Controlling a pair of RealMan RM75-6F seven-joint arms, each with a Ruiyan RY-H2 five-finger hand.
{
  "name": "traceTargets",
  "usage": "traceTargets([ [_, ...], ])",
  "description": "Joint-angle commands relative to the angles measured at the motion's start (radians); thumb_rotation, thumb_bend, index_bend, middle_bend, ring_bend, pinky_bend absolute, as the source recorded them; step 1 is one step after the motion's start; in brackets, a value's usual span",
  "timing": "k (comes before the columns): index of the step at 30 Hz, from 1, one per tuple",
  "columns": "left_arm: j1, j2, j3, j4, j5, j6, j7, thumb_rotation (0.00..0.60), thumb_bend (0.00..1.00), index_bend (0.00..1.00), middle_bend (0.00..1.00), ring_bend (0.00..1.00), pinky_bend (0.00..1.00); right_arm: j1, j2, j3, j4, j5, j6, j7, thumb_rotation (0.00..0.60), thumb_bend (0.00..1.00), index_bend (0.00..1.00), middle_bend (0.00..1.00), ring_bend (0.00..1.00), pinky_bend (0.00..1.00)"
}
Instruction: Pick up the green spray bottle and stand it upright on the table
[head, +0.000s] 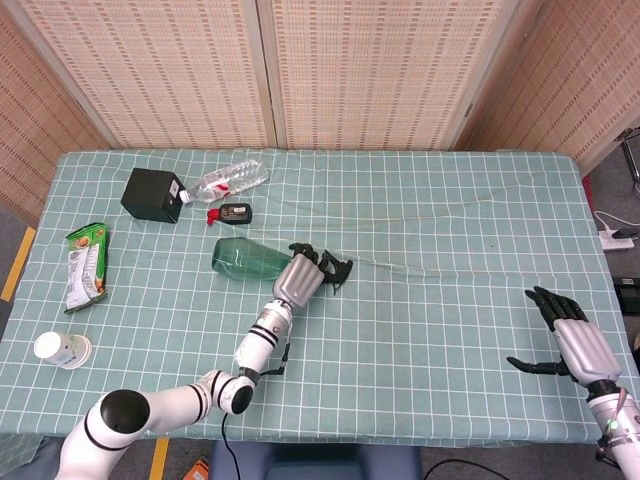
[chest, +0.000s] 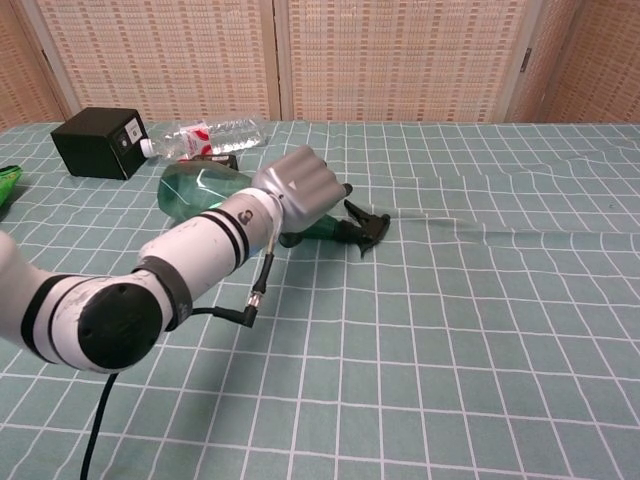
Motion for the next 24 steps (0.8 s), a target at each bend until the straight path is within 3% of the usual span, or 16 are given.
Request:
traceTargets([
  [1,0.007,0.001,-0.004,0.007,-0.002,-0.003,0.001,0.600,0.28,0.18,0.31,0.23,0.34,0.001,0.001,-0.001,-0.001,0.000,-0.003,0.001,0.600,0.00,0.00,0.00,0.00,0.00],
  [24,0.053,0.025,-0.012,-0.009,0.025,0.019,0.022,0.600,0.32,0.28,0.52,0.37,0.42,0.002,0.000,-0.001,-0.002,0.000,-0.002,-0.004,0.600,0.00,0.00,0.00,0.00,0.00],
])
